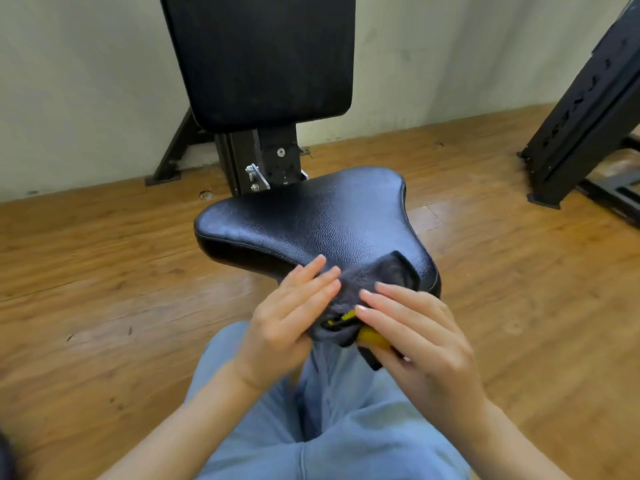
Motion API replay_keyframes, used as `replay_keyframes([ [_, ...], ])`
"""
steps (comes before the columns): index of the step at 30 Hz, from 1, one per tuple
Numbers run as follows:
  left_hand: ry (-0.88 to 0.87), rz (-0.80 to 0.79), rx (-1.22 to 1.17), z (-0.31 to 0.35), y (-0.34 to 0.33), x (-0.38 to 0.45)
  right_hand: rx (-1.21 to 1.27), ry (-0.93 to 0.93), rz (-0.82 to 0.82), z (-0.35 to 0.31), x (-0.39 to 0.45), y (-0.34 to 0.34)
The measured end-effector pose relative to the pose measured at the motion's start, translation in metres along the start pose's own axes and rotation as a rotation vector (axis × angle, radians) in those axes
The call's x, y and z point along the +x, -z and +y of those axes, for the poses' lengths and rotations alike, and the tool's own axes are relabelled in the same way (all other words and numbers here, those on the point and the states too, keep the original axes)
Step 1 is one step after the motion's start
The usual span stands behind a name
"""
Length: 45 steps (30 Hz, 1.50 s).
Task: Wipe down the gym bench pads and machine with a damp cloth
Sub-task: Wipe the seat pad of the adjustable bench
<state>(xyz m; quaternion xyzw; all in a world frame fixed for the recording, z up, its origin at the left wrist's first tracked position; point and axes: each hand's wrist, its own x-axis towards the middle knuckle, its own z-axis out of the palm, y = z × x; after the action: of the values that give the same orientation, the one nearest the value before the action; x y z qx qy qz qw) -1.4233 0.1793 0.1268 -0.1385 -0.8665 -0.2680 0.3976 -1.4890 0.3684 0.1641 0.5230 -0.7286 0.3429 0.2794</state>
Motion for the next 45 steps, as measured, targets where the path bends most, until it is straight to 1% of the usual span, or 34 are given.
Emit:
replay_keyframes([
  [3, -0.121, -0.056, 0.03, 0.026, -0.017, 0.015, 0.039, -0.096, 0.115, 0.008, -0.015, 0.013],
  [6, -0.141, -0.055, 0.009, 0.034, -0.021, 0.022, 0.099, -0.164, 0.175, 0.005, -0.014, 0.01],
  [8, -0.11, -0.025, 0.018, 0.024, -0.012, 0.015, 0.131, -0.142, 0.156, -0.003, -0.006, 0.003],
  [11, -0.01, 0.019, 0.026, 0.004, 0.001, 0.001, 0.033, -0.067, 0.044, -0.018, 0.013, -0.013],
  [13, 0.047, 0.005, 0.029, 0.0, 0.006, -0.002, 0.002, -0.038, -0.002, -0.02, 0.025, -0.02],
  [15, 0.047, -0.018, 0.063, 0.007, 0.008, -0.001, 0.04, -0.053, -0.025, -0.016, 0.027, -0.017],
  [17, 0.002, -0.046, 0.075, 0.019, 0.005, 0.003, 0.085, -0.106, -0.003, -0.007, 0.019, -0.003],
  [19, -0.058, -0.068, 0.083, 0.034, -0.003, 0.01, 0.114, -0.178, 0.055, -0.003, 0.011, 0.01],
  [21, -0.066, -0.077, 0.069, 0.044, -0.014, 0.018, 0.103, -0.245, 0.102, -0.005, 0.012, 0.015],
  [22, -0.043, -0.053, 0.039, 0.045, -0.017, 0.021, 0.08, -0.274, 0.104, -0.008, 0.016, 0.015],
  [24, 0.025, 0.024, -0.036, 0.04, -0.018, 0.02, 0.034, -0.302, 0.049, -0.014, 0.027, 0.012],
  [27, 0.118, 0.152, -0.134, 0.025, -0.013, 0.006, 0.0, -0.255, -0.051, -0.021, 0.044, 0.003],
  [29, 0.169, 0.192, -0.14, 0.014, -0.007, -0.001, 0.002, -0.225, -0.143, -0.023, 0.057, -0.005],
  [31, 0.174, 0.199, -0.125, 0.007, -0.004, -0.006, -0.023, -0.181, -0.264, -0.021, 0.066, -0.008],
  [33, 0.138, 0.198, -0.118, 0.007, -0.007, -0.008, 0.025, -0.154, -0.348, -0.015, 0.066, -0.003],
  [35, 0.082, 0.208, -0.113, 0.015, -0.018, -0.009, 0.129, -0.171, -0.369, -0.008, 0.059, 0.007],
  [37, 0.05, 0.207, -0.111, 0.02, -0.027, -0.009, 0.192, -0.193, -0.341, -0.004, 0.051, 0.012],
  [39, 0.03, 0.19, -0.099, 0.01, -0.027, -0.008, 0.164, -0.196, -0.335, -0.005, 0.047, 0.008],
  [41, 0.024, 0.171, -0.09, -0.007, -0.021, -0.008, 0.11, -0.188, -0.371, -0.01, 0.054, -0.002],
  [44, 0.05, 0.128, -0.058, -0.032, -0.006, -0.006, 0.039, -0.12, -0.488, -0.013, 0.072, -0.017],
  [45, 0.069, 0.124, -0.029, -0.04, 0.0, -0.007, 0.06, -0.094, -0.527, -0.012, 0.078, -0.019],
])
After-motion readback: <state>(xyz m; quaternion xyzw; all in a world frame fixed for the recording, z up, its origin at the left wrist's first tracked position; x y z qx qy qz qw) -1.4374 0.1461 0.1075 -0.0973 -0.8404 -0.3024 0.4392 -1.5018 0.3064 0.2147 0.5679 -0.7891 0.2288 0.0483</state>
